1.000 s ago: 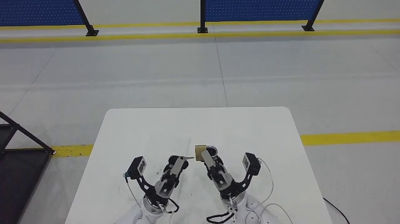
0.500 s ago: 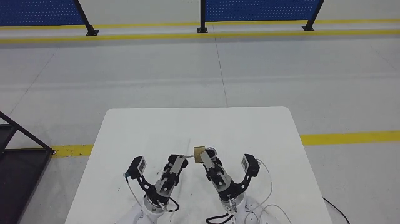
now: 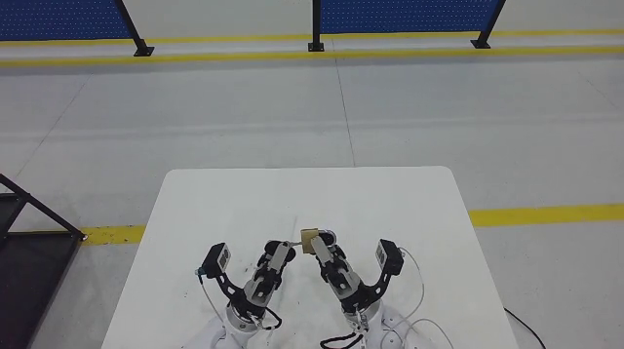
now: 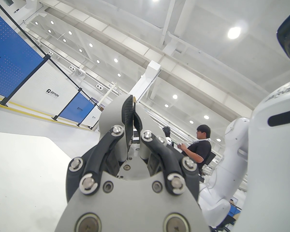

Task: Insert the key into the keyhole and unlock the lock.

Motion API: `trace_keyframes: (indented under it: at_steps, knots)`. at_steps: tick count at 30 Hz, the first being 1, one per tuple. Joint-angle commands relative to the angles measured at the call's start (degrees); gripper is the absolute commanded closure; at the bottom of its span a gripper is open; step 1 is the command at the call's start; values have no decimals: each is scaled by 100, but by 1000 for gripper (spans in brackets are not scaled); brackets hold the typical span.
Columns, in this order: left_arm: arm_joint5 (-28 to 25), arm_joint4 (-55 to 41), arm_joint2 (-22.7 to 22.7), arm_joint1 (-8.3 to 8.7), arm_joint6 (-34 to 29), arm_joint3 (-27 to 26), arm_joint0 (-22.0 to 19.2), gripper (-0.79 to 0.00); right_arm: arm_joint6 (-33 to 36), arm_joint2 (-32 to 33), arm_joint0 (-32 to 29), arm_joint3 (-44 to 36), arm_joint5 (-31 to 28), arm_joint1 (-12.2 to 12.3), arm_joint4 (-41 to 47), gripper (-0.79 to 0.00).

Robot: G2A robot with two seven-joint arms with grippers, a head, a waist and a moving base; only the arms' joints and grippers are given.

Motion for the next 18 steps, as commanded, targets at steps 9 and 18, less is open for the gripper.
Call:
trace_keyframes:
  at_steps: [9,18]
  knots:
    - [0,-14,11,-57,0,60,-39,0,47,-25,0,15,33,-32,-33,0]
    - [0,68,56,-109,0,139,-97,-34,70,-51,2,30,100,-60,-160,0]
